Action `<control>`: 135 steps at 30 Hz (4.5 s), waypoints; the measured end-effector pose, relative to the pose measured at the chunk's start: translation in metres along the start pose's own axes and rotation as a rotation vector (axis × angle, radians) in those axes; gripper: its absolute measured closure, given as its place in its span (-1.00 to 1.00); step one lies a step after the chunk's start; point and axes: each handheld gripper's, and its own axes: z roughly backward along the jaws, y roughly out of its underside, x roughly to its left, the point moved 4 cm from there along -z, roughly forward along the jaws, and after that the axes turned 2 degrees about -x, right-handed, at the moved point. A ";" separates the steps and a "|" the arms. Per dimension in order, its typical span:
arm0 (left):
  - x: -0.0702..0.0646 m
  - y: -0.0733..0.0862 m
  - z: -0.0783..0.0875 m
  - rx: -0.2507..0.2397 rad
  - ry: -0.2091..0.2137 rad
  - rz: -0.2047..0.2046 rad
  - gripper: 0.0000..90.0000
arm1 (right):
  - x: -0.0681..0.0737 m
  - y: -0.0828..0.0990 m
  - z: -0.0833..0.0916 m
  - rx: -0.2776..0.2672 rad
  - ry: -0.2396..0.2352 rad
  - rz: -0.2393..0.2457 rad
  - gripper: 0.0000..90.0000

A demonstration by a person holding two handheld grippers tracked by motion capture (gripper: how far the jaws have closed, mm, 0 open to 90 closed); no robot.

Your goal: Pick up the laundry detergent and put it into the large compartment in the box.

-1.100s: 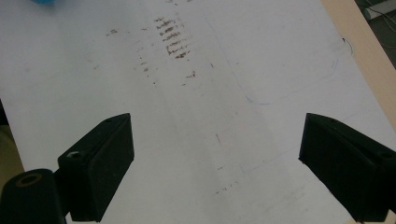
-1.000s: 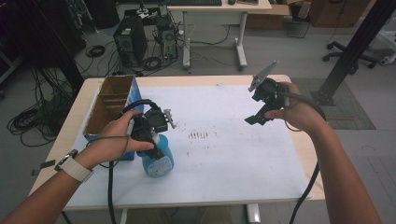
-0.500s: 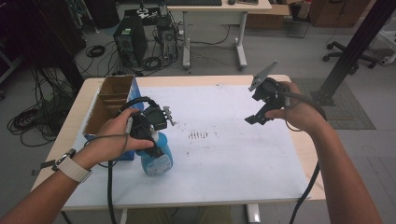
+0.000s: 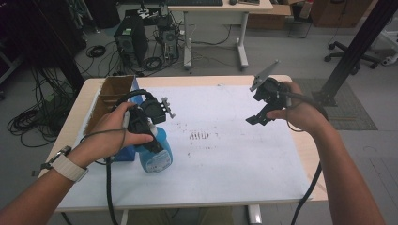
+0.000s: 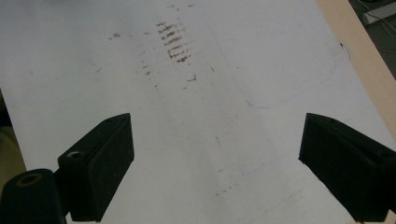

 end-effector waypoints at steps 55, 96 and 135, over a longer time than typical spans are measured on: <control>0.039 -0.015 0.081 0.003 -0.126 0.383 -0.17 | -0.001 0.000 0.010 -0.027 0.014 0.000 -0.77; 0.086 -0.001 0.131 -0.056 -0.198 0.633 -0.17 | -0.005 -0.002 0.006 -0.027 0.008 -0.001 -0.77; 0.130 0.037 0.149 -0.044 -0.255 0.835 -0.17 | -0.010 0.001 0.000 -0.024 -0.002 -0.007 -0.77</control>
